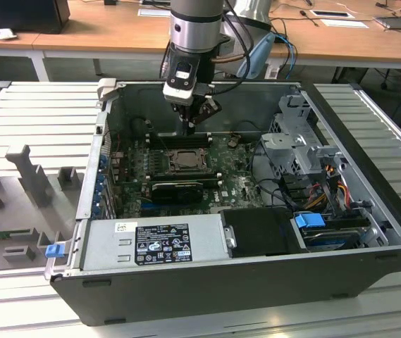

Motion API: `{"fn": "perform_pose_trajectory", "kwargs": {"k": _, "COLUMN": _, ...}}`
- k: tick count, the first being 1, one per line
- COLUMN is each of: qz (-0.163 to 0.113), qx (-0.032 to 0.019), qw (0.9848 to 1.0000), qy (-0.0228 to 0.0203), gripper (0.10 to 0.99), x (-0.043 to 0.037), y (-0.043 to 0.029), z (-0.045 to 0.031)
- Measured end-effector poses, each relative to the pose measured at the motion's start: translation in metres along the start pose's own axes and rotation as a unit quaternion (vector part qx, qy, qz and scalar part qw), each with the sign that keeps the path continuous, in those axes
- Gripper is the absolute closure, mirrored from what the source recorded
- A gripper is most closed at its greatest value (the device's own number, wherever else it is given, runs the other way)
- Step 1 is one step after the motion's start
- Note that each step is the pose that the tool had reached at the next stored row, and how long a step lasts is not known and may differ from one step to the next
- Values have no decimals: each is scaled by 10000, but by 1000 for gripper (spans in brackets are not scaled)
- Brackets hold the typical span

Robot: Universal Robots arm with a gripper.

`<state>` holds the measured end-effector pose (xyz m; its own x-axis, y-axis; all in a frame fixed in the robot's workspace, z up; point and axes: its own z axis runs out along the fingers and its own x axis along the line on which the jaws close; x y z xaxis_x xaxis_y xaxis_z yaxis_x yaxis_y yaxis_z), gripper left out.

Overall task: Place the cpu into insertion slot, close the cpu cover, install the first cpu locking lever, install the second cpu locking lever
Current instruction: 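Install the first cpu locking lever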

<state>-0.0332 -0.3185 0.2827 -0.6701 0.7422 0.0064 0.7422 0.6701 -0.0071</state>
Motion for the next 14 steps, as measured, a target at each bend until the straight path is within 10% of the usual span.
{"fn": "perform_pose_trajectory", "kwargs": {"k": 7, "qz": -700, "qx": 4, "qw": 9975, "qy": -5, "gripper": 980, "x": 0, "y": 0, "z": 3}}
{"fn": "perform_pose_trajectory", "kwargs": {"k": 14, "qz": -1570, "qx": 10, "qw": 9876, "qy": -11, "gripper": 980, "x": 0, "y": 0, "z": 6}}
